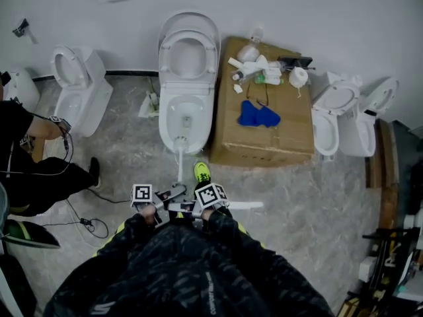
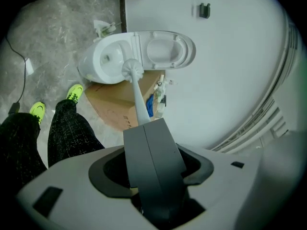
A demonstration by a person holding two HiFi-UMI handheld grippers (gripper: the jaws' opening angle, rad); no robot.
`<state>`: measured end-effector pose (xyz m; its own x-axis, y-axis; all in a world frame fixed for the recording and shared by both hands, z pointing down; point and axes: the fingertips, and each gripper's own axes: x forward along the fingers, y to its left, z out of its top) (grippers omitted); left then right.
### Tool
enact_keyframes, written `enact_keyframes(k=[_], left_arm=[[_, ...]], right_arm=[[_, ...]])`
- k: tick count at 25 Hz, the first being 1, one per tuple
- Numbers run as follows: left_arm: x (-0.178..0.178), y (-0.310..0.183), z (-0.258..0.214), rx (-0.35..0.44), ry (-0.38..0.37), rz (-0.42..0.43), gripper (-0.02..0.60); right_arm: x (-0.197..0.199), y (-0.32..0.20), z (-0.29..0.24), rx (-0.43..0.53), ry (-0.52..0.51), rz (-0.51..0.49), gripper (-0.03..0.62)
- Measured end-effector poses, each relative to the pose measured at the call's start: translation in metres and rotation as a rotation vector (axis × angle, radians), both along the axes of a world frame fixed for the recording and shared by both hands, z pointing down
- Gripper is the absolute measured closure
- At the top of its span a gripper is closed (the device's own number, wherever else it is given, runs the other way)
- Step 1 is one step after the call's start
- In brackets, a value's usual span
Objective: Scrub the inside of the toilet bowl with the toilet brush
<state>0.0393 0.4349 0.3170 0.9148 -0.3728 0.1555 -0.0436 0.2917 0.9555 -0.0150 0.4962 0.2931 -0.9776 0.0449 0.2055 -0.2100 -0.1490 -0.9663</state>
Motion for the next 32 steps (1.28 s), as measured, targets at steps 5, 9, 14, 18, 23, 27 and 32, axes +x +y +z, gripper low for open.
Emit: enact_keyframes(k=[5, 9, 14, 18, 23, 27, 32], left_arm=[[0.011, 0.02, -0.01, 0.031, 0.029, 0.0, 0.322], [0.018, 0.03, -0.014, 0.039, 0.024, 0.014, 0.322], [0.036, 0.038, -0.022, 0.033, 0.033, 0.028, 0.322], [0.042, 0.041, -0.018, 0.03, 0.019, 0.024, 0.322], [0.045, 0.044, -0.017, 0.036, 0.0, 0.016, 0.322], [0.045, 0.045, -0.018, 0.044, 0.003, 0.005, 0.322], [0.045, 0.048, -0.021, 0.024, -0.004, -0.005, 0.322]], right_arm=[[0.009, 0.021, -0.008, 0.043, -0.006, -0.018, 0.385], [0.02, 0.032, -0.008, 0.059, 0.017, -0.039, 0.385], [0.035, 0.038, -0.012, 0.049, 0.022, -0.021, 0.385], [0.039, 0.042, -0.01, 0.038, -0.014, -0.023, 0.385], [0.043, 0.045, -0.016, 0.055, -0.044, -0.045, 0.385], [0.045, 0.048, -0.015, 0.055, -0.031, -0.058, 0.385], [0.048, 0.049, -0.014, 0.067, -0.013, -0.072, 0.385]])
